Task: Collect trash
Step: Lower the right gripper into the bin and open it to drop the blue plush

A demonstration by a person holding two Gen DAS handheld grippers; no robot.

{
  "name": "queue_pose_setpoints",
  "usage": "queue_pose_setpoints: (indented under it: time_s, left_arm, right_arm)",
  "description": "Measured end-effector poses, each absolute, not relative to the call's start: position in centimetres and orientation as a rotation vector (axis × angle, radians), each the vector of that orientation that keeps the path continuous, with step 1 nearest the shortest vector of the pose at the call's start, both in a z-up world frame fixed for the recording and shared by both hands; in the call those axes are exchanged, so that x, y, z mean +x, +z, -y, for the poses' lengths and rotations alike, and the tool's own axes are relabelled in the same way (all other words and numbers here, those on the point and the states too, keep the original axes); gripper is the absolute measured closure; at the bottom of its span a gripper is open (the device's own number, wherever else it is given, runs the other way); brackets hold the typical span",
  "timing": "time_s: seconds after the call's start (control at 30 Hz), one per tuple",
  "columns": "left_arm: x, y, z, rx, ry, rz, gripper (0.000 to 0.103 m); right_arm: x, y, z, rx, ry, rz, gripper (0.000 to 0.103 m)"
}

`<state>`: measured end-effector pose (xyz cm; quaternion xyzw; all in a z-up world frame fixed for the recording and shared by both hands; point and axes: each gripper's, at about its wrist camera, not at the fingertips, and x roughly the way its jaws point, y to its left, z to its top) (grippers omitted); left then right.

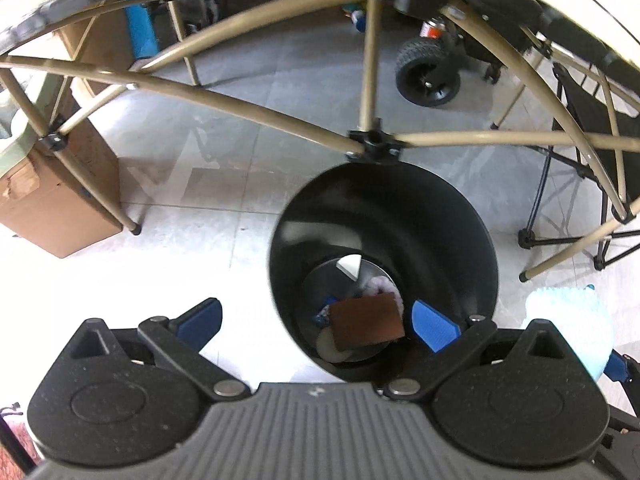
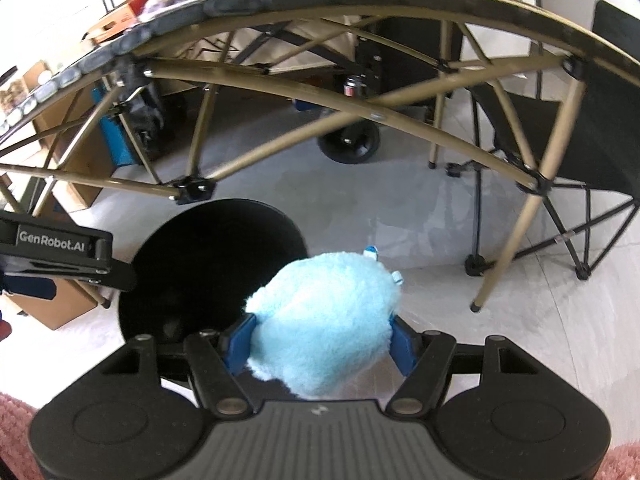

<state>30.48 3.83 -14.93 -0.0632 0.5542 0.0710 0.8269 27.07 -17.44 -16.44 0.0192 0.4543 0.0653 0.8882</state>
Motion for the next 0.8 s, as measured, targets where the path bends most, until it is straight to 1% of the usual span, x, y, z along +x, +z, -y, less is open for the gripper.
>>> queue_pose_setpoints:
  time_s: [0.37,0.8]
  left_arm:
    - [28.9,-13.7,-7.8,-0.185,0.184,-1.143,0.000]
    - [27.2,-13.9,-11.8,-0.225,0.226,-1.132,0.000]
  right_arm:
    - [28.2,-16.2,13.4,0.005,0.167,-0.948,0.036]
    - [29.7,-16.4,9.2,0.011,0.196,-0.964,0.036]
